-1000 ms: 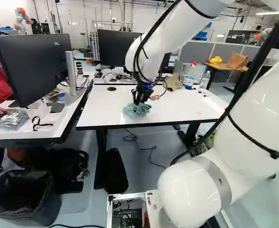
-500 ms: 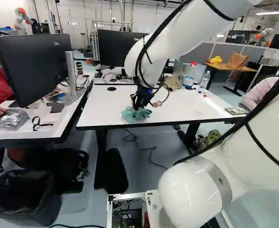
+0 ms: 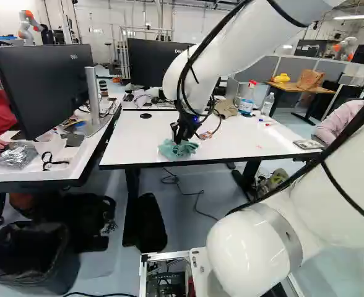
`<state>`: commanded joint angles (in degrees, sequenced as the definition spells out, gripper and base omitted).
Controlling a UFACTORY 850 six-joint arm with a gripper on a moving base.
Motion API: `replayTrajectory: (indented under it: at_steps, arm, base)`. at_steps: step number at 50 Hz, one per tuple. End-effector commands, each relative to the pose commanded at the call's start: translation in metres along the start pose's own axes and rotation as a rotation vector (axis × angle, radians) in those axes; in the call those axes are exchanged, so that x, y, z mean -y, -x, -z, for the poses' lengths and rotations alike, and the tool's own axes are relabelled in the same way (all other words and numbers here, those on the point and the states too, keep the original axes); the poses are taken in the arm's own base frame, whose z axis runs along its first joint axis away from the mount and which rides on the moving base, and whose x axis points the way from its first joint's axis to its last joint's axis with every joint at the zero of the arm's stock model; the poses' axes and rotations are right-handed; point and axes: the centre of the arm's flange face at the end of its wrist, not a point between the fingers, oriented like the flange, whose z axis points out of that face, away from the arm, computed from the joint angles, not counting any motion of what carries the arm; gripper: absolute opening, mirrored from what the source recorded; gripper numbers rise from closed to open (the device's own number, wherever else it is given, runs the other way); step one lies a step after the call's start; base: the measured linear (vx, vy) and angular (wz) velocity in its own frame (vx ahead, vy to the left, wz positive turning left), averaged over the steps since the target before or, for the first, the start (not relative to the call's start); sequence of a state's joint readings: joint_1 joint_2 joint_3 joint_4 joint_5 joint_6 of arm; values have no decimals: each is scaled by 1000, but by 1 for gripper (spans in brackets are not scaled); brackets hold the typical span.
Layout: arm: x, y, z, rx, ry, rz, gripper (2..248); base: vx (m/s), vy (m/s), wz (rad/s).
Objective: Clean the table with the green towel
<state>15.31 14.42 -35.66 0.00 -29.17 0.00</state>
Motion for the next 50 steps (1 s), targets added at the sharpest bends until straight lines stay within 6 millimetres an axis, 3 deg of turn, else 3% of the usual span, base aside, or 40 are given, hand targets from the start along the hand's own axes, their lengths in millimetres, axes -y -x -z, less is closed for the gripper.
replayTrajectory:
  at_steps: [12, 50]
  arm:
    - [-16, -7, 13, -35, 17, -42, 38]
    - [-84, -8, 13, -30, 85, -212, 38]
  base:
    - [0, 0, 0]
    - [0, 0, 0]
